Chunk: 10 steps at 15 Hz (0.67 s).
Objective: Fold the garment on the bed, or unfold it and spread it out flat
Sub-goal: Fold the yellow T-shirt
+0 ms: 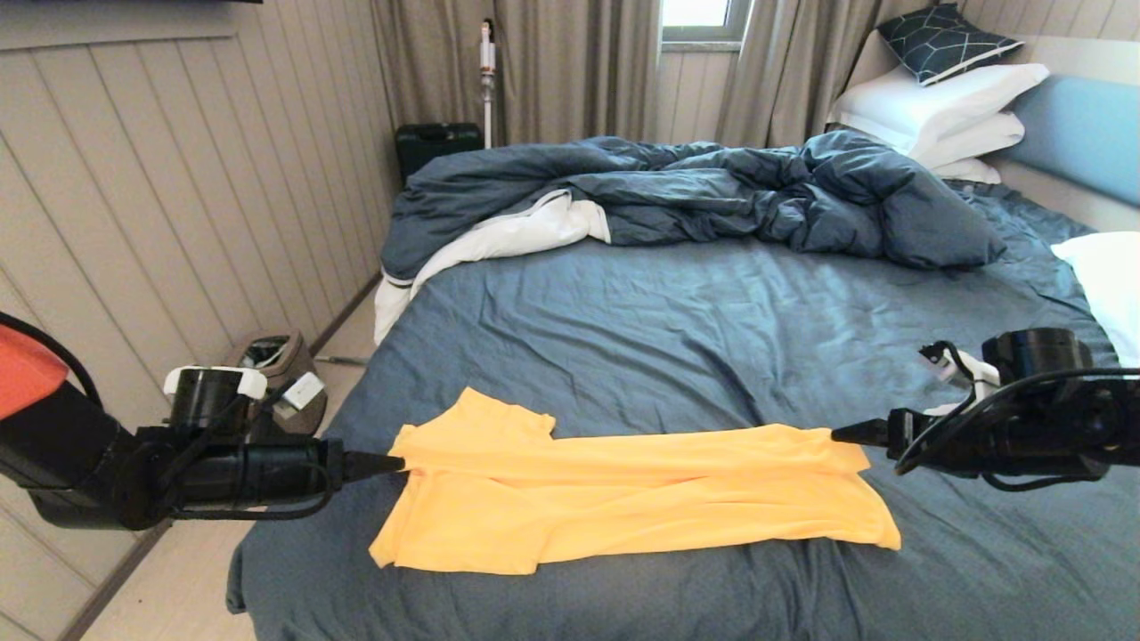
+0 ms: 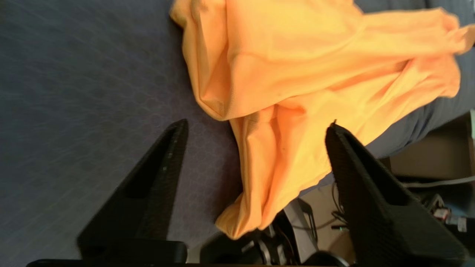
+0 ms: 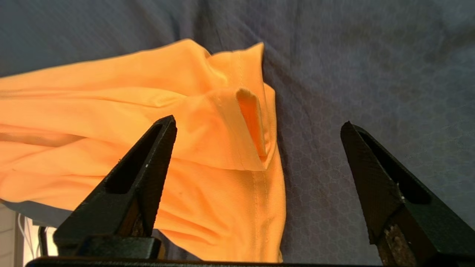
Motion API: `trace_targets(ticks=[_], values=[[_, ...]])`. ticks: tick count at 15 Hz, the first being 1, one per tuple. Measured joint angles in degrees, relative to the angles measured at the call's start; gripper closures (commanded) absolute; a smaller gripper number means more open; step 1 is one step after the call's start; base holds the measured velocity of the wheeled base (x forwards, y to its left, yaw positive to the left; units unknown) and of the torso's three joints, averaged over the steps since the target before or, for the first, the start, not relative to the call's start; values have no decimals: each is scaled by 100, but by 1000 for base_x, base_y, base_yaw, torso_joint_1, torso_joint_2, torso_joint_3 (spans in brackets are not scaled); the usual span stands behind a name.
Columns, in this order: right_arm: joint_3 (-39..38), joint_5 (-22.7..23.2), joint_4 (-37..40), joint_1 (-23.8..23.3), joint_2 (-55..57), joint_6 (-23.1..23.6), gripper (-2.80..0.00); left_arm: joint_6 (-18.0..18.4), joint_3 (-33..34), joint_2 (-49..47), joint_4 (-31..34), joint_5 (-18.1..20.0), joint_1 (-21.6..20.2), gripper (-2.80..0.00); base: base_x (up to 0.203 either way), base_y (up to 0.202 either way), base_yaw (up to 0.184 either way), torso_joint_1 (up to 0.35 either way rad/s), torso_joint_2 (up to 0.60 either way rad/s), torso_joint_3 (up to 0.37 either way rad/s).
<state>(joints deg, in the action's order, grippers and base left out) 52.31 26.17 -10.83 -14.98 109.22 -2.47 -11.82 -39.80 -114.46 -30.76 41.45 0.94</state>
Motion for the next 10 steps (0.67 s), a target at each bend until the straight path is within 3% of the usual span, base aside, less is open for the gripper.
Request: trace_targets(ticks=[2,3,4,7,10], values=[[23,7,9,5,-129,-13,-280,-22,125,230,-107,0,-110,-280,0,0,0,0,0,0],[39,11,9,5,-205,-17,0,-36,127,323,-120,-2,-199,-280,0,0,0,0,0,0],[60,12,13,5,-286,-18,0,-51,56,385,-90,-13,-260,0,0,0,0,0,0,0],[217,41,30,29,-500,-90,0,-64,-543,415,278,-33,-318,0,0,0,0,0,0,0],[476,54,32,94,-594,-290,0,-64,-1821,134,1152,-29,-318,0,0,0,0,0,0,0]])
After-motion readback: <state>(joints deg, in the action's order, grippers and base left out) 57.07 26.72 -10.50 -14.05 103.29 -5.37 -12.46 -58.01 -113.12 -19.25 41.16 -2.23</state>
